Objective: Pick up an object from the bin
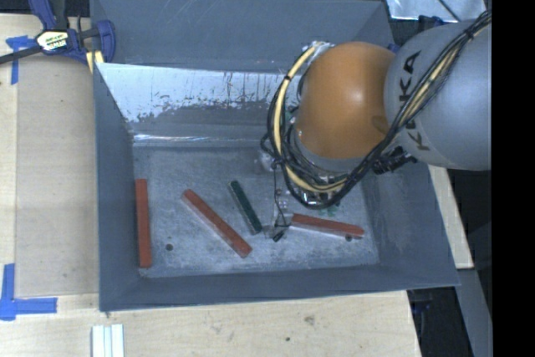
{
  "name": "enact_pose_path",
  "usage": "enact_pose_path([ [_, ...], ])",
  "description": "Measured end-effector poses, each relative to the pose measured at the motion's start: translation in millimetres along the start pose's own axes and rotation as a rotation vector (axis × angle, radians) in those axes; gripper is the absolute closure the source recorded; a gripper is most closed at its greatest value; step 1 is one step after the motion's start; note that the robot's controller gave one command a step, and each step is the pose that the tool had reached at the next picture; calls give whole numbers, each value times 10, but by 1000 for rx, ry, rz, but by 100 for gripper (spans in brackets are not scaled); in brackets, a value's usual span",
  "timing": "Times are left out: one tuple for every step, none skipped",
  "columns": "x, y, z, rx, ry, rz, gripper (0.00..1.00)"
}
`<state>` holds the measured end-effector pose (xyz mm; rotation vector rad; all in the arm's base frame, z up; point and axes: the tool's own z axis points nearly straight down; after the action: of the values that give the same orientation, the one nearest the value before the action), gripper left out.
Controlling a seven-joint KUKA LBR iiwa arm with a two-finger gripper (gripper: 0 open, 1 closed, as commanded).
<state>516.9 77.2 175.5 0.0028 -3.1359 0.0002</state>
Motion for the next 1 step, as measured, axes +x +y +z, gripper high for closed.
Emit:
enact_pose_path([
  [-186, 175, 1057, -1, -4, 179, 0],
])
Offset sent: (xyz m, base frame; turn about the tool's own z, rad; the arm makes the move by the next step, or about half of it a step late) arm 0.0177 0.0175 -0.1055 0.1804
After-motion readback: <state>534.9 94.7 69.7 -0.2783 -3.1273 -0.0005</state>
